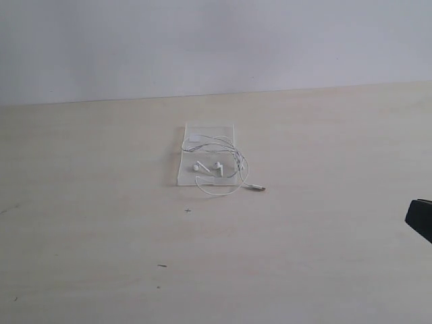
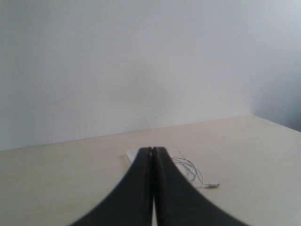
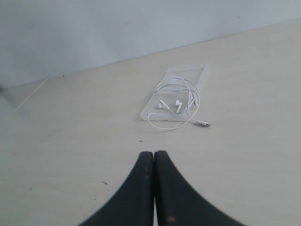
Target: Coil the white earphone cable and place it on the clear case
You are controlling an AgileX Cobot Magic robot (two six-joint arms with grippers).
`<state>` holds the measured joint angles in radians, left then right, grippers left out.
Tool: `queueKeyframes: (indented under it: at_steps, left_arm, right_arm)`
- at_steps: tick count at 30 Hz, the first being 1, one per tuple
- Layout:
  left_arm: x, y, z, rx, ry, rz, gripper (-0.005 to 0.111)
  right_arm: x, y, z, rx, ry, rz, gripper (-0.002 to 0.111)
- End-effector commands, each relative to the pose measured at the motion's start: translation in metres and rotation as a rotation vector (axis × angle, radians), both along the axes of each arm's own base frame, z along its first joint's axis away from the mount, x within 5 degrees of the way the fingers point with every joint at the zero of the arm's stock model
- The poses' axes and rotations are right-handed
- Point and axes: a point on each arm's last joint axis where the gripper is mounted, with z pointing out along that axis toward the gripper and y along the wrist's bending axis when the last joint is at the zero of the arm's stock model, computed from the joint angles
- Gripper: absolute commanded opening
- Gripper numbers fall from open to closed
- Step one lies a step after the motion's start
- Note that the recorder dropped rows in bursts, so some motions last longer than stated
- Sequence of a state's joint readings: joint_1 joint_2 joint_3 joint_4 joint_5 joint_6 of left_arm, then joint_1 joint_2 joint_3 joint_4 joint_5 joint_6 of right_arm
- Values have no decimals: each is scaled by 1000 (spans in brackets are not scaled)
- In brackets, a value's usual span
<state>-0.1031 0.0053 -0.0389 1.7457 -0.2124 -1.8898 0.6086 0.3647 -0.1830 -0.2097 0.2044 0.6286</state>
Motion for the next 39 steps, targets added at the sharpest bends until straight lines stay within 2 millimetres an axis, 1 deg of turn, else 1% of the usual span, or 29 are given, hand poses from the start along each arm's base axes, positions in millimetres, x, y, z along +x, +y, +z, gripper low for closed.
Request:
queueKeyframes:
  at_steps: [1,3,6,10,13,14,15,22,27,31,39]
  left_arm:
    - [-1,-1,-1,21,-9,-10,0]
    - [-2,-3,0,1,-6,-35,0]
    - [-2,-2,4,-162,9,-46,0]
    - [-2,-2,4,-169,9,-42,0]
    - [-1,-1,1,-85,19,-26,0]
    - [-1,0,0,-138,40,-19,0]
    - [1,5,1,-234,54,31,0]
    - [3,13,2,-243,28,125,0]
    - [3,18,3,-148,-12,191,0]
    - [4,24,0,-164,15,258,0]
    - [4,25,-2,-186,44,268,0]
  right_arm:
    - [-1,-1,0,4,-4,-3,0]
    - [-1,-1,0,4,-4,-3,0]
    - [-1,-1,0,4,-4,-3,0]
    - [-1,-1,0,4,-4,-3,0]
    - [-1,-1,0,4,-4,-3,0]
    - [-1,-1,0,4,-4,-3,0]
    - [-1,-1,0,4,-4,-3,0]
    - [-1,-1,0,4,-4,-3,0]
    - [-1,-1,0,4,-4,-3,0]
    - [-1,-1,0,4,-4,-3,0]
    - [-1,-1,0,4,-4,-3,0]
